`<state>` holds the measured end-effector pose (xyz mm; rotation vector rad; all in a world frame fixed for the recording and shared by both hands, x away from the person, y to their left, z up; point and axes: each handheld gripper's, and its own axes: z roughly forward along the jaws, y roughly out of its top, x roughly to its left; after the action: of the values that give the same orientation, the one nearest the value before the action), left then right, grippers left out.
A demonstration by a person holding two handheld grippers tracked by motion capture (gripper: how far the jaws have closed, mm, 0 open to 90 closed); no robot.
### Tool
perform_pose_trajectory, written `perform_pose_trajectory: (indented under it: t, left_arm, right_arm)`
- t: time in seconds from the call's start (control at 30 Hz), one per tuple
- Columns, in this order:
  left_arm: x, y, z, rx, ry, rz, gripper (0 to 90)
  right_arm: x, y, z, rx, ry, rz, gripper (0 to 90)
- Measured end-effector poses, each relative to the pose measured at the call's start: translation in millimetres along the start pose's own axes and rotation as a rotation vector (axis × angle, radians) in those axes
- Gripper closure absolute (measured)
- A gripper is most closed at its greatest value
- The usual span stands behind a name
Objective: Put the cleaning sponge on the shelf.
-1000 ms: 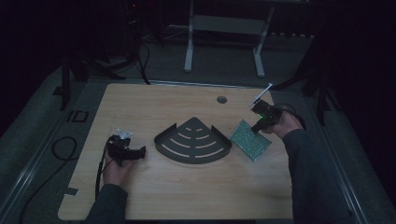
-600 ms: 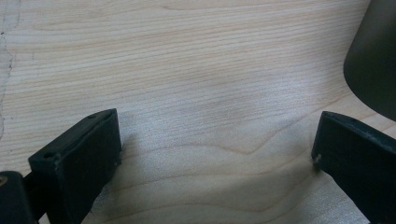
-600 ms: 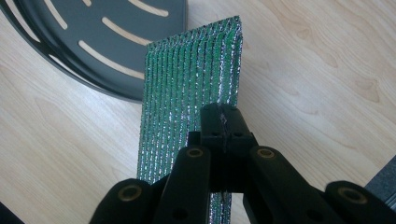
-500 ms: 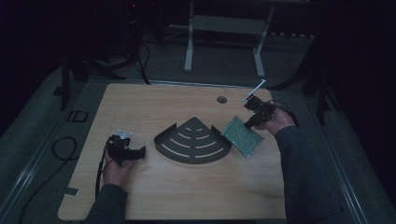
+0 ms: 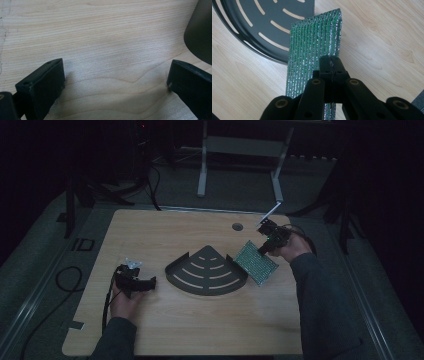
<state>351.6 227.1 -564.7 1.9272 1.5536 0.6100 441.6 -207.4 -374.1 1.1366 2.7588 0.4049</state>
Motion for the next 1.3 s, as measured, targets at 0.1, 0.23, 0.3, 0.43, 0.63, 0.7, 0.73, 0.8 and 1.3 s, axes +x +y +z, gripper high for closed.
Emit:
perform_pose_trajectory:
  t: [0.1, 0.23, 0.3, 0.43, 0.63, 0.7, 0.73, 0.8, 1.3]
  left_arm:
    - [0.0, 0.0, 0.0, 0.000, 0.000, 0.000, 1.7]
    - [0.0, 0.0, 0.0, 0.000, 0.000, 0.000, 1.7]
    - [0.0, 0.0, 0.0, 0.000, 0.000, 0.000, 1.7]
    - [0.0, 0.0, 0.0, 0.000, 0.000, 0.000, 1.7]
    - [0.0, 0.0, 0.0, 0.000, 0.000, 0.000, 1.7]
    - [0.0, 0.0, 0.0, 0.001, 0.000, 0.000, 1.7]
    - [0.0, 0.0, 0.0, 0.000, 0.000, 0.000, 1.7]
    - [-0.1, 0.1, 0.0, 0.001, 0.000, 0.000, 1.7]
    - [-0.1, 0.1, 0.0, 0.001, 0.001, 0.000, 1.7]
  right_arm:
    - [1.1, 2.2, 0.5, -0.004, -0.001, -0.003, 89.7]
    - [1.9, 5.6, 0.2, -0.012, 0.000, 0.008, 89.7]
    - [2.2, 7.6, -0.1, -0.016, 0.002, 0.015, 89.7]
    - [3.4, 11.4, -0.2, -0.021, 0.003, 0.018, 89.7]
    - [6.0, 16.9, 1.2, -0.027, 0.005, 0.010, 89.7]
    - [6.9, 18.6, 3.1, -0.024, 0.000, 0.005, 89.7]
    - [7.9, 19.5, 3.8, -0.021, -0.002, 0.009, 89.7]
    - [8.8, 21.2, 5.4, -0.018, -0.001, 0.006, 89.7]
    - [14.1, 32.8, 14.9, -0.027, 0.008, 0.007, 89.7]
